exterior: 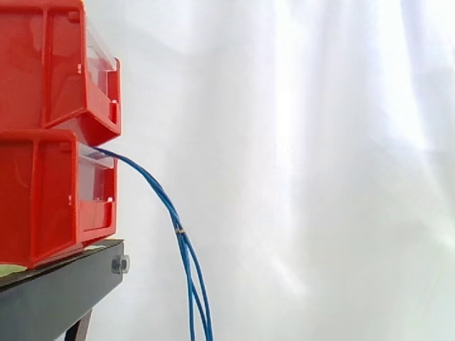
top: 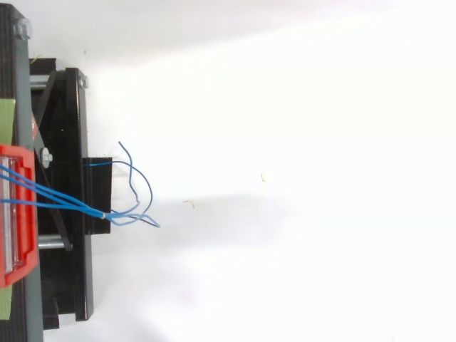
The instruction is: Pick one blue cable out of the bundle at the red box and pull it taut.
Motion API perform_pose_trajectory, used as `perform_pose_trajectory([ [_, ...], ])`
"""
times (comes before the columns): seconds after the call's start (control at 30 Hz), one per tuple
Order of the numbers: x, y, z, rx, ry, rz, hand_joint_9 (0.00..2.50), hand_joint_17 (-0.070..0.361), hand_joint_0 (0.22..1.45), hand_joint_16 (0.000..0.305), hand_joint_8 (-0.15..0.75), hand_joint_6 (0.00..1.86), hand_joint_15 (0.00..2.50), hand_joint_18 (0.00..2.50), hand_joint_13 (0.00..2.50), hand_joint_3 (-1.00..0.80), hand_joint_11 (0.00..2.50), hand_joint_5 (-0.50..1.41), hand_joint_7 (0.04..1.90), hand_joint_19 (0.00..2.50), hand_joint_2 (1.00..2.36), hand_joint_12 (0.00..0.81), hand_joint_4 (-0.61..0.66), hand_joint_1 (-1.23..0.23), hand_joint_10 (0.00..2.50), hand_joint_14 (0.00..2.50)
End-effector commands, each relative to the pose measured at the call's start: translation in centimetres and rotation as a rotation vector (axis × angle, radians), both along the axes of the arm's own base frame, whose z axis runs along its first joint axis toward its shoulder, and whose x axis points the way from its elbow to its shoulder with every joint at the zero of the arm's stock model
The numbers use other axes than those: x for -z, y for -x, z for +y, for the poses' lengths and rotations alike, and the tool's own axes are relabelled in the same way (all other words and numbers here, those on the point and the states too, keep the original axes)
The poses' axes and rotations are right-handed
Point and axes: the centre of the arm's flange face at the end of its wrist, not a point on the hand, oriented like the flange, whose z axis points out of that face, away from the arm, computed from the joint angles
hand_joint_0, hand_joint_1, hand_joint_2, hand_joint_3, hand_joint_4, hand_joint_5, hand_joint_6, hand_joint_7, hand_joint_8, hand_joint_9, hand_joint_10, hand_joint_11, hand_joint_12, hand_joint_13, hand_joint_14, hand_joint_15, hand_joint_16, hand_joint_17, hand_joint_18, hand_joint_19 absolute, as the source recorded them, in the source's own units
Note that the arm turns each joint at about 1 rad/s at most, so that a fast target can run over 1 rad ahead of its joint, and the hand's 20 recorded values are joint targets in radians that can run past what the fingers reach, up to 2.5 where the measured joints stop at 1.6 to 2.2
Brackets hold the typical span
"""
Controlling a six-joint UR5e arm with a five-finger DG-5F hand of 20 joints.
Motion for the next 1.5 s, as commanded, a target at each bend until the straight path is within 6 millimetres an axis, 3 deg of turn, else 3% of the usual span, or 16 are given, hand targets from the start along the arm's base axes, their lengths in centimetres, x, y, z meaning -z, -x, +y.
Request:
perform_pose_trajectory([
  [0.0,0.01,-0.01,0.00,0.000,0.000,0.000,0.25,0.143,0.47,0.063,0.301,0.50,0.05,0.00,0.05,-0.50,0.00,-0.22,0.68,0.05,1.00,0.369,0.31,-0.53,0.00,0.00],
  [0.73,0.01,-0.03,0.06,0.000,0.000,0.000,0.41,0.139,0.49,0.062,0.317,0.50,0.04,0.06,0.18,-0.50,0.00,-0.19,0.67,0.04,1.00,0.364,0.34,-0.57,0.00,0.00],
  [1.33,0.08,-0.43,0.25,0.076,0.016,0.002,0.39,0.140,0.49,0.062,0.304,0.50,0.05,0.07,0.19,-0.50,0.00,-0.20,0.67,0.06,1.00,0.361,0.31,-0.58,0.00,0.00],
  [1.47,0.88,-0.93,0.50,0.073,0.018,0.019,0.39,0.140,0.49,0.062,0.307,0.50,0.04,0.08,0.19,-0.50,0.00,-0.19,0.70,0.05,1.00,0.362,0.32,-0.58,0.00,0.00],
])
